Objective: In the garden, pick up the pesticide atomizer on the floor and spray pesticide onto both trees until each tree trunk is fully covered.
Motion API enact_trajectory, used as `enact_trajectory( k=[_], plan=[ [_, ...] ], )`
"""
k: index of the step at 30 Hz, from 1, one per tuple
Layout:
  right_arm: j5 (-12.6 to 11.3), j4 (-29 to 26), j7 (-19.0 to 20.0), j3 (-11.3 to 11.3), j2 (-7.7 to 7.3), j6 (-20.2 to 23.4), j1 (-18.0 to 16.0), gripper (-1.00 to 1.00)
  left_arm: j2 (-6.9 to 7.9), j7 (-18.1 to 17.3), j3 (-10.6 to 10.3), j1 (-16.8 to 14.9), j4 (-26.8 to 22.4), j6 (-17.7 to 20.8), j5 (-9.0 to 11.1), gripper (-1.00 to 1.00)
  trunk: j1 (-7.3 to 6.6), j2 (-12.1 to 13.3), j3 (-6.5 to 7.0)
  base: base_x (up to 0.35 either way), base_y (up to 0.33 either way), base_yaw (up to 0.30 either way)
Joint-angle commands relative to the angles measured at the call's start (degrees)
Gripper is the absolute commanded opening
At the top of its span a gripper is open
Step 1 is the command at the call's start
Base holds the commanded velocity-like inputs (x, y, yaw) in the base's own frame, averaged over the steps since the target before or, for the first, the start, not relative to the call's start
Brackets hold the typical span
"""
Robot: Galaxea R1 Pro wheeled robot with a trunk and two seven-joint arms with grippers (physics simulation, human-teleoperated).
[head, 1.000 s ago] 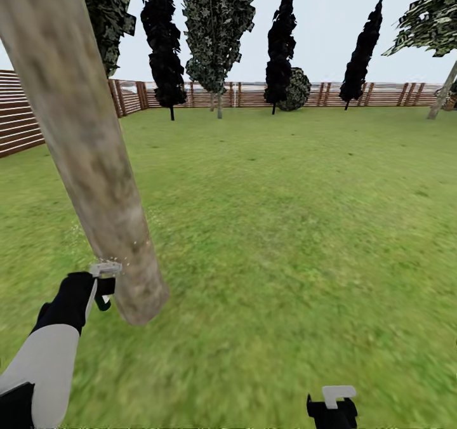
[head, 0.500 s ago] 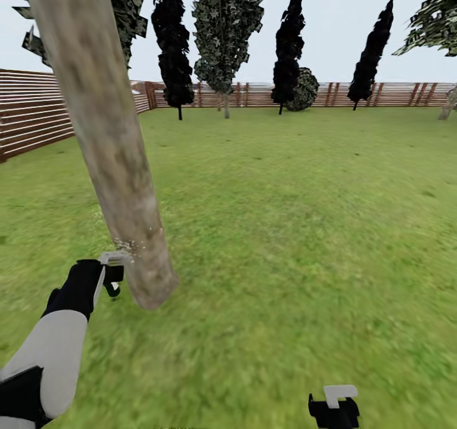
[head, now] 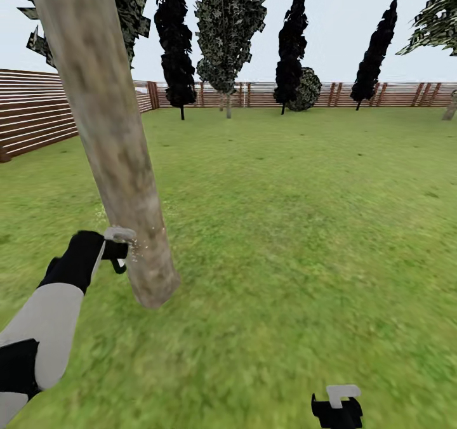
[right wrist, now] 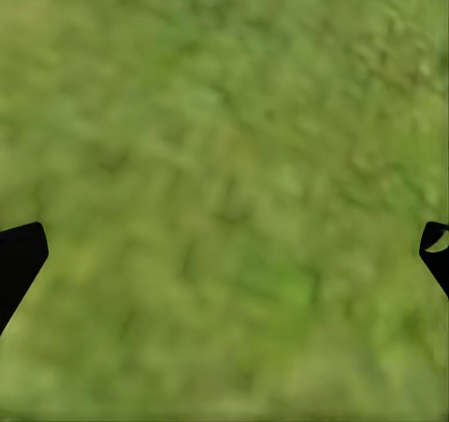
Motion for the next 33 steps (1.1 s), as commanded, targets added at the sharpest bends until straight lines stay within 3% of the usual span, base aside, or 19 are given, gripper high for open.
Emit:
enact_trajectory(
  k=[1,4,7,9,13,25,33],
  plan=[
    [0.6,0.1,-0.2,-0.4,0.0,-0.2,-0.1,1.0,0.26,-0.6,0.2,-0.1,-0.3,0.4,-0.5,-1.0,-0.01,0.0,-0.05,0.0,0.0,0.0],
    [0.6,0.1,-0.2,-0.4,0.0,-0.2,-0.1,1.0,1.77,-1.3,0.3,0.3,-0.1,1.1,-0.3,-1.0,-0.01,0.0,-0.05,0.016,-0.051,0.0],
    [0.6,0.1,-0.2,-0.4,0.0,-0.2,-0.1,1.0,1.87,-5.3,0.0,0.5,0.1,1.1,-0.5,-1.0,-0.01,0.0,-0.05,0.077,-0.229,0.011],
    [0.6,0.1,-0.2,-0.4,0.0,-0.2,-0.1,1.0,1.73,-6.2,-0.4,0.5,0.1,1.1,-0.6,-1.0,-0.01,0.0,-0.05,0.089,-0.257,0.163],
    [0.6,0.0,-0.2,-0.4,0.0,-0.2,-0.1,1.0,1.65,-6.4,-0.3,0.7,0.3,1.1,-0.6,-1.0,-0.01,0.0,-0.05,0.125,-0.261,0.205],
    [0.6,0.0,-0.2,-0.4,0.0,-0.2,-0.1,1.0,1.83,-6.1,0.0,0.8,2.0,1.0,-0.6,-1.0,-0.01,0.0,-0.05,-0.007,-0.275,0.006],
    [0.6,0.1,-0.2,-0.4,0.05,-0.2,-0.1,1.0,2.08,-5.5,0.1,0.8,2.8,1.0,-0.7,-1.0,-0.01,0.0,-0.05,0.194,-0.219,0.161]
  ],
)
